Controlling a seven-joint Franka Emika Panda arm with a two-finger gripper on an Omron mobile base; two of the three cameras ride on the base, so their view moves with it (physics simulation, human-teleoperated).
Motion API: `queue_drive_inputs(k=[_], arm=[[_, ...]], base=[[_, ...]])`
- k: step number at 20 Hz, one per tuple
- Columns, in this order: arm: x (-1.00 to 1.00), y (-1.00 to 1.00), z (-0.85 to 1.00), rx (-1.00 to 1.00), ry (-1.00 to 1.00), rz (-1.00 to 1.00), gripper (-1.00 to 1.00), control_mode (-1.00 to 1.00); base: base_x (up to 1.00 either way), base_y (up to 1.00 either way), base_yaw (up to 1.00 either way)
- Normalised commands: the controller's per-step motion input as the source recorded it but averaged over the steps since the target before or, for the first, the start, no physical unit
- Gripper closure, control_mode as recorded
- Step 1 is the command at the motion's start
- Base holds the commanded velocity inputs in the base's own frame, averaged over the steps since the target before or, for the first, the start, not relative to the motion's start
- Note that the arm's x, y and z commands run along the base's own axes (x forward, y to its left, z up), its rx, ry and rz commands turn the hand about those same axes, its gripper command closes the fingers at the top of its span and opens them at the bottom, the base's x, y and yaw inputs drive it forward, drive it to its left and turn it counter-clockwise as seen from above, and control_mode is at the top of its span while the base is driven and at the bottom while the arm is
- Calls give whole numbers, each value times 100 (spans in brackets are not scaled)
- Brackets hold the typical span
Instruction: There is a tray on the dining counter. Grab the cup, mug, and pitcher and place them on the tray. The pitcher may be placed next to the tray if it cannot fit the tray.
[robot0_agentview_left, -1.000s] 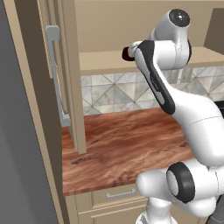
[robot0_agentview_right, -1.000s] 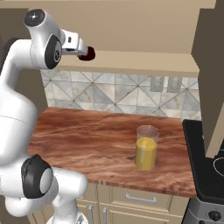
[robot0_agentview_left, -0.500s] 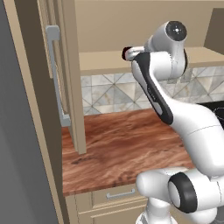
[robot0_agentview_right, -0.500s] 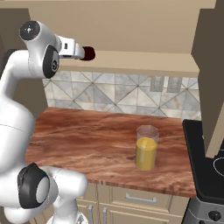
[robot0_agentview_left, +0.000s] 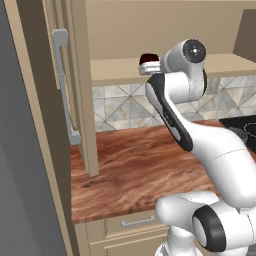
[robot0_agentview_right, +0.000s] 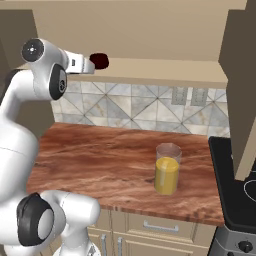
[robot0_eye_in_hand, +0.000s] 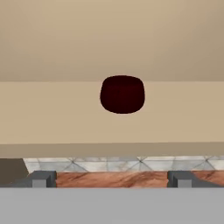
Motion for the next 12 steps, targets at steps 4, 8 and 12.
queue_drive_inputs(k=[4,8,12], arm=[[20,0,0,4,0,-2,-100,-100],[18,0,0,4,0,-1,-100,-100],[18,0,0,3,0,-1,-100,-100]], base=[[0,0,0],[0,0,0],[0,0,0]])
